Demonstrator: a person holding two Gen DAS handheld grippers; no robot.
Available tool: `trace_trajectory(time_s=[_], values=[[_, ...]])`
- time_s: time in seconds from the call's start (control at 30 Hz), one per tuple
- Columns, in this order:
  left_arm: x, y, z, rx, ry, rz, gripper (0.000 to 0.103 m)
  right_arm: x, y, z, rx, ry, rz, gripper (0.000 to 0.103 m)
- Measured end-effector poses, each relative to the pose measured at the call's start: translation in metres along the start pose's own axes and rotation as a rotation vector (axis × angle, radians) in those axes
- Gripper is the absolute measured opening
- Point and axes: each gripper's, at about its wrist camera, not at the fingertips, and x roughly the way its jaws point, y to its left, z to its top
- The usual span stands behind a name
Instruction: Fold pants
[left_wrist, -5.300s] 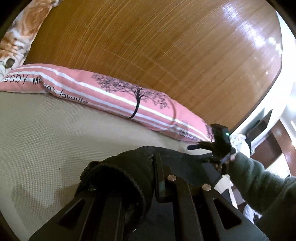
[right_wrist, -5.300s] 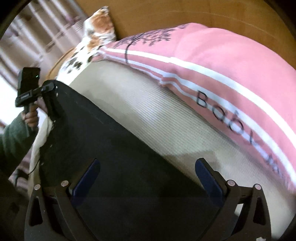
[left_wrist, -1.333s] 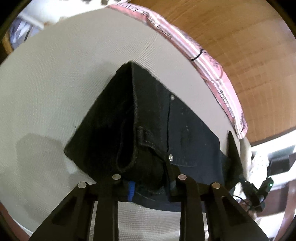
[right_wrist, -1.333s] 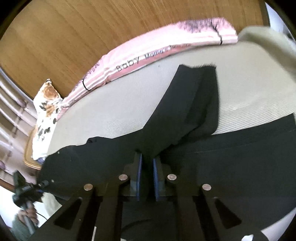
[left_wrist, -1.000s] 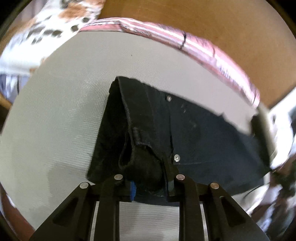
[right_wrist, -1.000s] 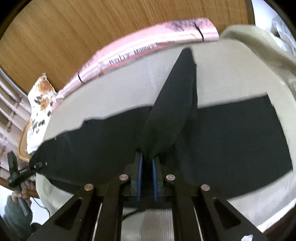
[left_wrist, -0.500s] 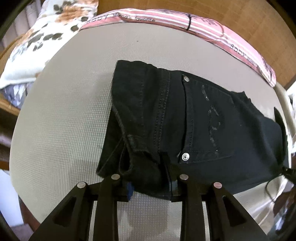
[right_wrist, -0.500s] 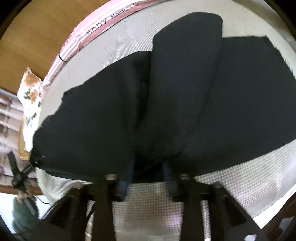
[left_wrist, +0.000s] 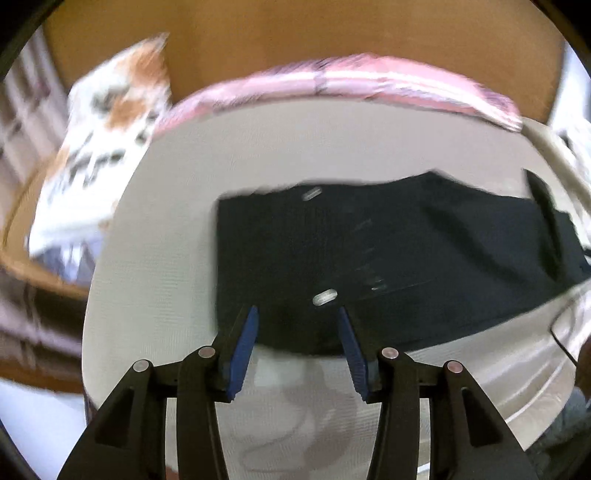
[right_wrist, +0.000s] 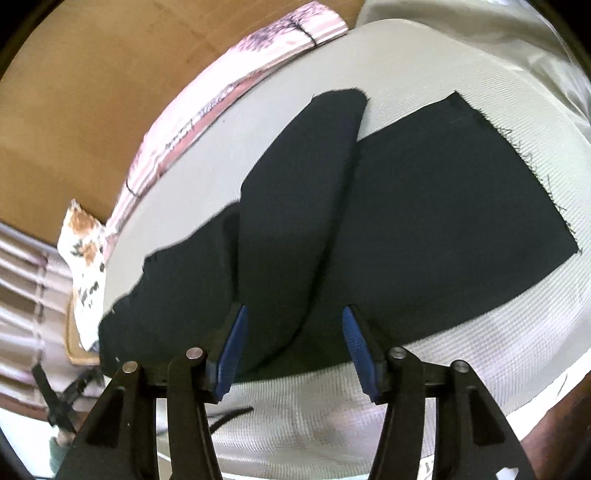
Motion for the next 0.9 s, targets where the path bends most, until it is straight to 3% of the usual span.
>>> trace_trajectory(time_s=[0.17,0.27,0.5,0.7,0.9], values=[[-0.003,-0.086,0.008,0.157,-0.086,-0.174,0.047,0.006,-0.005,0.023,0.021,0.019,0.03,0.051],[0.015,-0.146,0.01,0.254,-0.069,-0.279,0.047,0.008,-0.006,0.034,0.029,0.024,0.045,0.051],[0.047,-0.258,0.007,0.417,-0.012,-0.434,0.047,0.019,-0.016,0.047,0.057,0.05,0.061,0.051],[0.061,-0.319,0.003,0.514,0.0,-0.484,0.047,0.03,-0.033,0.053,0.096,0.066,0.069,0.051],[0.076,-0.345,-0.004,0.559,0.032,-0.469,0.047,0.04,-0.045,0.066,0.119,0.063,0.074,0.051]])
